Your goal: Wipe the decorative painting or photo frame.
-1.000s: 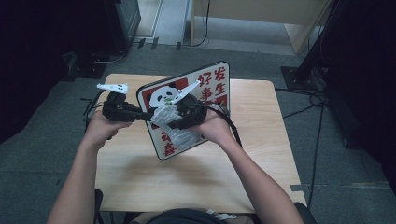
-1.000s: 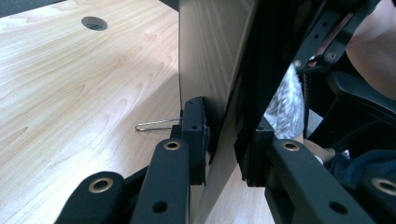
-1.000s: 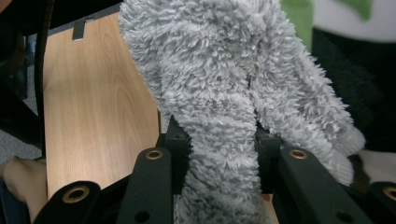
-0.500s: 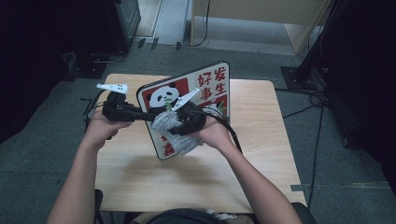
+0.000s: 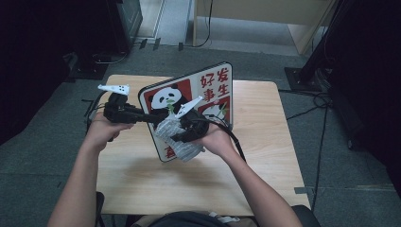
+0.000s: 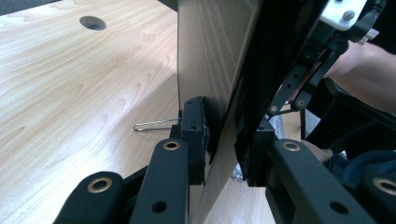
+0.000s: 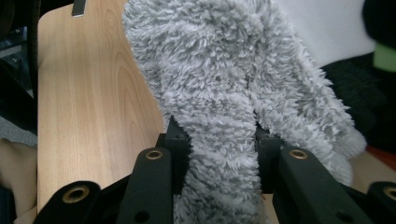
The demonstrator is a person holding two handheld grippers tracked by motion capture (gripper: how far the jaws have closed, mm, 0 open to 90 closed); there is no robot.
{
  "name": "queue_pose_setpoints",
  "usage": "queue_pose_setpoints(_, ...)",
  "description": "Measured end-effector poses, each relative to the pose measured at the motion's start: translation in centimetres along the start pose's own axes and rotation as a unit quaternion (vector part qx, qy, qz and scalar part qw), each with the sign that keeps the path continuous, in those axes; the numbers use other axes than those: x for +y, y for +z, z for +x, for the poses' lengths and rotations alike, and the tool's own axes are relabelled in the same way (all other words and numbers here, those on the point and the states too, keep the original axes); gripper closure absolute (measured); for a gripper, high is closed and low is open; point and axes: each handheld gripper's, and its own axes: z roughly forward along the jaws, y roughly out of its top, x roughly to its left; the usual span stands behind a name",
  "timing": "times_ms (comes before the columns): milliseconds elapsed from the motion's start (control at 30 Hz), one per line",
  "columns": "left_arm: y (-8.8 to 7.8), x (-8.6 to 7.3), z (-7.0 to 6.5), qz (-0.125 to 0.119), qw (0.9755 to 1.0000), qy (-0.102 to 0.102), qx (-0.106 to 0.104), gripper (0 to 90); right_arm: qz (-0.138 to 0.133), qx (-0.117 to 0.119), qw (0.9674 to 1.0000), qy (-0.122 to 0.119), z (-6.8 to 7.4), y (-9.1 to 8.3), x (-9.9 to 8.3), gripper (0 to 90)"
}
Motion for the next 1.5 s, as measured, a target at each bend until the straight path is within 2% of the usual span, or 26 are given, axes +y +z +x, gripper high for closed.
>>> queue_pose_setpoints(933,0.0,0.0,0.0,0.002,1.0,-0.008,-0.003,74.5,0.011,0.017,0.9998,0.003,0.2,2.7,-3.1,67.9)
queue_pose_setpoints(1100,0.0,0.0,0.0,0.001,1.0,-0.009,-0.004,74.5,0.013,0.022,0.9996,0.01,0.3,3.2,-3.6,67.9)
queue_pose_setpoints(1400,0.0,0.0,0.1,0.001,0.9999,-0.013,-0.006,73.9,0.035,0.032,0.9988,0.014,0.4,4.5,-4.7,67.9)
queue_pose_setpoints(1500,0.0,0.0,0.1,0.0,0.9999,-0.014,-0.007,73.9,0.035,0.034,0.9987,0.016,0.4,4.9,-5.1,67.9)
